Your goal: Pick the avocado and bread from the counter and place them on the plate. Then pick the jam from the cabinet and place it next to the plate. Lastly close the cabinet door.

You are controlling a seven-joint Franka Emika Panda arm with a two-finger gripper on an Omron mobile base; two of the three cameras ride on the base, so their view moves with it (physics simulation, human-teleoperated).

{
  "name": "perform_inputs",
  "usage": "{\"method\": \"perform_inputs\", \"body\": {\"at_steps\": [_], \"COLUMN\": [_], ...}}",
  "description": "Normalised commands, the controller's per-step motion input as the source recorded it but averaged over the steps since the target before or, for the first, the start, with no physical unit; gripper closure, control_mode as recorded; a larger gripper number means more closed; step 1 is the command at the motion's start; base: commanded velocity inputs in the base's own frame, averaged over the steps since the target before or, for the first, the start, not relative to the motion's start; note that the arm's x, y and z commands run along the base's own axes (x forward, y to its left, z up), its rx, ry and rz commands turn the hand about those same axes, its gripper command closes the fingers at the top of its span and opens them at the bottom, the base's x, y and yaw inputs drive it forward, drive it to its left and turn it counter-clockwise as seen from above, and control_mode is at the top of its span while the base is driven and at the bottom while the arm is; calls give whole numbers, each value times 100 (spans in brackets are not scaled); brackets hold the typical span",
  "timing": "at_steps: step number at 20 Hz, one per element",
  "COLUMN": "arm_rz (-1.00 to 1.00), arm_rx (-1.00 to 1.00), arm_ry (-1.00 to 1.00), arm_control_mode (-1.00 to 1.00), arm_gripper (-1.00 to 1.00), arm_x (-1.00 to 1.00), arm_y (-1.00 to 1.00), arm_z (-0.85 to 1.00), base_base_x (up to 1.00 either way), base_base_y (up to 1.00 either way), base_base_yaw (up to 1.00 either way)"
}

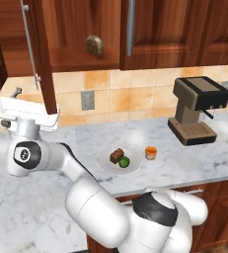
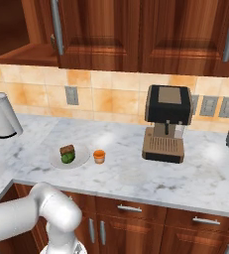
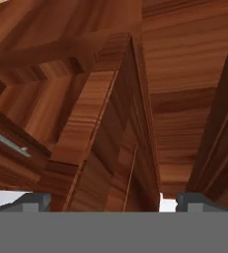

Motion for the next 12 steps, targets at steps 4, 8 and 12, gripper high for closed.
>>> {"method": "perform_inputs", "body": {"at_steps": [4,8,12], "arm_rz": [1,2,2], "arm_rx": [26,26,27], "arm_ry": [0,0,0], "arm_control_mode": [-100,-100,-100], "arm_gripper": [-100,-100,-100], "arm_x": [0,0,0], "arm_y": [-51,-58,-56], "arm_z": [68,65,64], "base_base_x": [0,0,0], "base_base_y": [0,0,0], "base_base_yaw": [0,0,0]}}
